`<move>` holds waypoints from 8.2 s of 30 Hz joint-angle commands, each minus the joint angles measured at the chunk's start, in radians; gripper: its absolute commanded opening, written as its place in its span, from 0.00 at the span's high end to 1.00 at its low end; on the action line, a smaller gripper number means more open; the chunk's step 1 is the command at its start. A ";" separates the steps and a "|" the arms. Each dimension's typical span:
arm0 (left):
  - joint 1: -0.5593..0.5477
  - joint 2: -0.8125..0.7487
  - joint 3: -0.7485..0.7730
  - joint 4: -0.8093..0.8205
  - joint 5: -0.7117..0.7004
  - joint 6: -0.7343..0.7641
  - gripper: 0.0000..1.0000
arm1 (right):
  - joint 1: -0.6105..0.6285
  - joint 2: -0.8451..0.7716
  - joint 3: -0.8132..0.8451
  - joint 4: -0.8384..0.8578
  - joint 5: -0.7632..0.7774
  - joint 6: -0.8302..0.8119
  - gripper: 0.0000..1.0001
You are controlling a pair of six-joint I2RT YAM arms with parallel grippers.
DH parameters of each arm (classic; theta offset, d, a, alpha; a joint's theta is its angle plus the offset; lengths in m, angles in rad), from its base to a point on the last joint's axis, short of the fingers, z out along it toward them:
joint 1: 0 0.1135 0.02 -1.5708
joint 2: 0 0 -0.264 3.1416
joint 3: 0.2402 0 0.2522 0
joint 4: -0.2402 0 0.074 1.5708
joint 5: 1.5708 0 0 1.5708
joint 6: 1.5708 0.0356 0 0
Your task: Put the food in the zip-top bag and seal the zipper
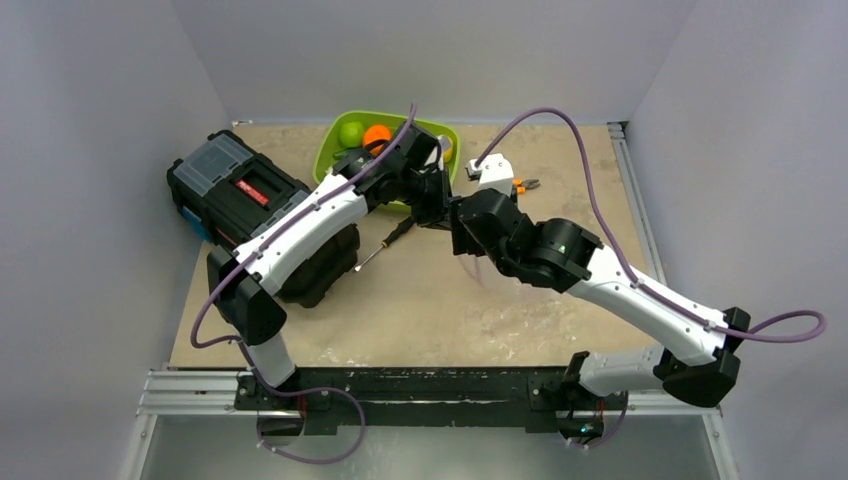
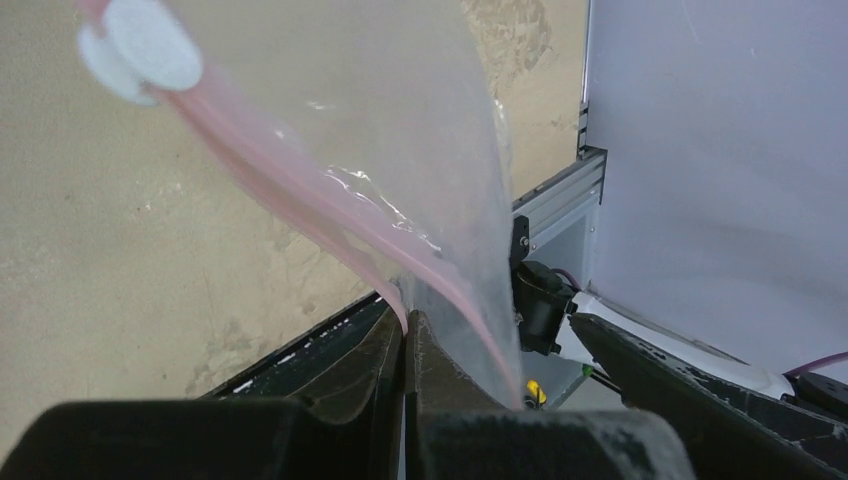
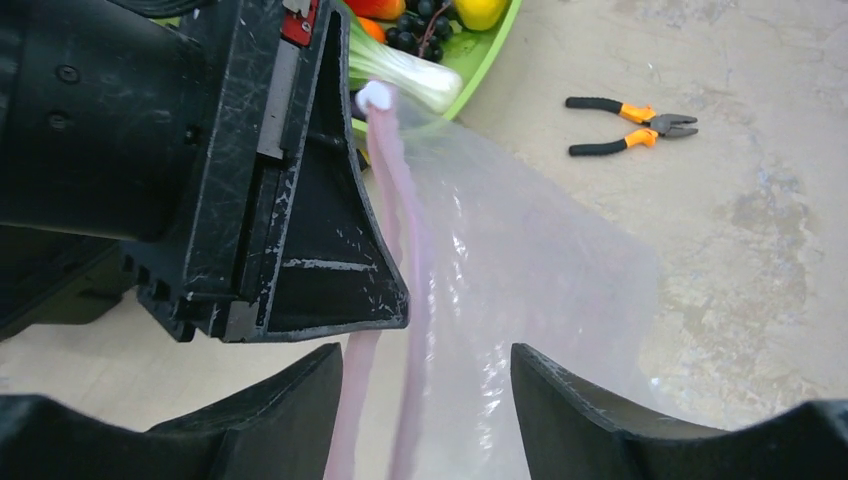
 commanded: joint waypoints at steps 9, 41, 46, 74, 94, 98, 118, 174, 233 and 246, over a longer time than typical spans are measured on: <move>0.010 -0.007 0.044 -0.031 0.049 0.020 1.00 | -0.004 -0.019 -0.026 0.113 -0.012 -0.063 0.37; 0.015 0.011 0.097 -0.073 0.021 0.057 1.00 | -0.071 0.021 -0.037 0.035 0.120 -0.039 1.00; 0.015 0.008 0.084 -0.097 -0.015 0.103 1.00 | -0.196 -0.027 -0.049 -0.014 0.159 0.000 1.00; 0.179 -0.124 0.015 0.098 -0.149 0.303 0.11 | -0.287 -0.116 -0.085 0.086 0.072 -0.160 1.00; 0.200 0.385 0.275 0.489 -0.688 -0.260 0.24 | -0.294 -0.123 -0.033 -0.041 0.068 -0.139 1.00; 0.201 0.485 0.326 0.482 -0.709 -0.483 0.26 | -0.296 -0.143 -0.057 -0.052 0.045 -0.123 1.00; 0.134 0.792 0.572 0.472 -0.977 -0.987 0.25 | -0.304 -0.228 -0.191 0.007 0.019 -0.162 1.00; 0.134 0.419 -0.059 0.742 -0.844 -0.682 0.89 | -0.341 -0.299 -0.222 0.005 0.045 -0.090 1.00; 0.170 1.038 0.691 0.571 -1.092 -1.107 0.26 | -0.341 -0.295 -0.277 -0.046 0.039 -0.079 1.00; 0.211 1.086 0.720 0.585 -1.052 -1.094 0.53 | -0.343 -0.261 -0.269 -0.041 0.064 -0.101 1.00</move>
